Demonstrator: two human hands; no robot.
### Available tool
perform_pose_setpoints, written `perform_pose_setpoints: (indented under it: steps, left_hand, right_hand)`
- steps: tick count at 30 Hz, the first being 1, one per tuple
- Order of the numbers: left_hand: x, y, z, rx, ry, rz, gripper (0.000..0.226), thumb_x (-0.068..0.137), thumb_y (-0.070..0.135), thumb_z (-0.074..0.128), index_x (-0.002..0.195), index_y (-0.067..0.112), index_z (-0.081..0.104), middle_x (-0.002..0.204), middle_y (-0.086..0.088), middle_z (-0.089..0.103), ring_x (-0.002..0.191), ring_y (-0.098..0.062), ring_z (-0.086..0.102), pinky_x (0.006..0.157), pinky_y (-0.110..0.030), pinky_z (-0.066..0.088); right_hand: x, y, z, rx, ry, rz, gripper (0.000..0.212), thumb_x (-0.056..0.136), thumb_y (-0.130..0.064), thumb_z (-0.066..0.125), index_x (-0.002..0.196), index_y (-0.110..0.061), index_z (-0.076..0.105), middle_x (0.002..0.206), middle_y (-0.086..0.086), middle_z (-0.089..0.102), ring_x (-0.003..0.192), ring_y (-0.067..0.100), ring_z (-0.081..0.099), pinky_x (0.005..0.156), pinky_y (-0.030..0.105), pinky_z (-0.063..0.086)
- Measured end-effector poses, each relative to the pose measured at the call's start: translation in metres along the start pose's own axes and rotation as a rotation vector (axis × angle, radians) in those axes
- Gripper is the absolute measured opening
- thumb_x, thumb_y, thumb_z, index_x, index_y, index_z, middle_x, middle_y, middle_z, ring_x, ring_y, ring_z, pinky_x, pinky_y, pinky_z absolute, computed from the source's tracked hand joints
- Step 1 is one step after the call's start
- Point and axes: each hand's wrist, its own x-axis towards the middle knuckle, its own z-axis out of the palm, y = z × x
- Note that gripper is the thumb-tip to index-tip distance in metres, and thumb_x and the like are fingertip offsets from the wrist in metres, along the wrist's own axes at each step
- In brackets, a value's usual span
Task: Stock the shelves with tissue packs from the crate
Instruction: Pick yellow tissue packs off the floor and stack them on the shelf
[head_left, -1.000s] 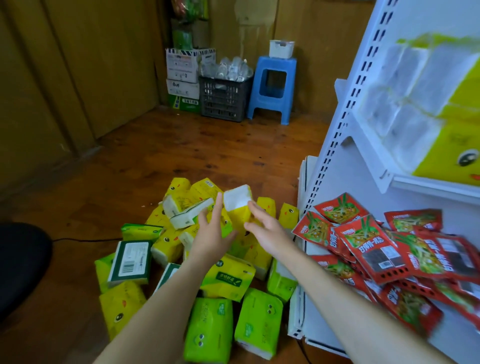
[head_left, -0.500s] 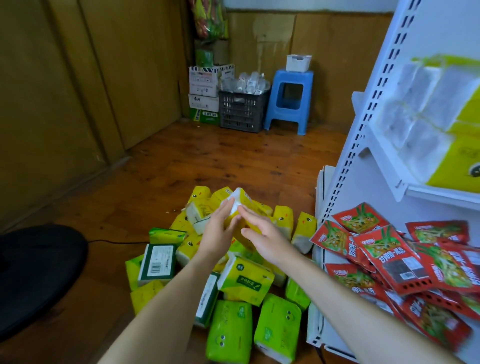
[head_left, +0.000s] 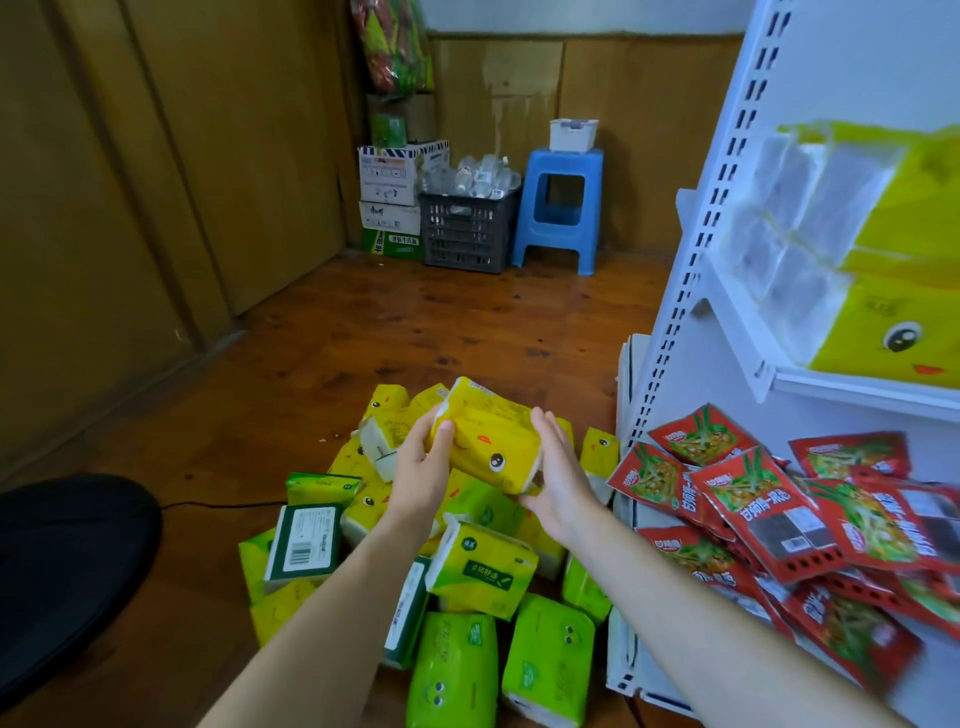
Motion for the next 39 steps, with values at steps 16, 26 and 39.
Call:
perform_pose_setpoints:
  steps: [16,26,39]
  left_hand:
    - [-0.006,0.010,0.012,-0.060,0.072,-0.118,0.048,0.102,0.039,0.027,0.148,0.026,0.024,0.153,0.001,0.027,0.141,-0.021,0.026,0.115,-0.041,0.023]
    - [-0.010,0.010,0.008,-0.029,-0.039,-0.073,0.049,0.099,0.039,0.037,0.146,0.035,0.026,0.152,0.007,0.030,0.139,-0.019,0.030,0.114,-0.046,0.025]
    - [0.003,0.030,0.013,-0.161,0.049,-0.066,0.045,0.101,0.030,0.034,0.145,0.036,0.027,0.148,0.004,0.036,0.131,-0.019,0.041,0.111,-0.044,0.032]
  right_hand:
    - [0.006,-0.003,0.003,-0.162,0.001,-0.175,0.052,0.098,-0.019,0.044,0.145,-0.034,0.025,0.156,-0.008,0.017,0.143,0.013,0.018,0.110,0.037,0.021]
    - [0.012,-0.012,-0.004,-0.087,0.053,-0.012,0.044,0.100,-0.029,0.040,0.143,-0.029,0.032,0.151,-0.005,0.029,0.139,0.018,0.026,0.108,0.036,0.026]
    - [0.011,-0.008,0.016,-0.024,0.114,0.000,0.057,0.074,-0.033,0.076,0.123,-0.024,0.047,0.122,0.002,0.059,0.110,0.027,0.058,0.082,0.041,0.055]
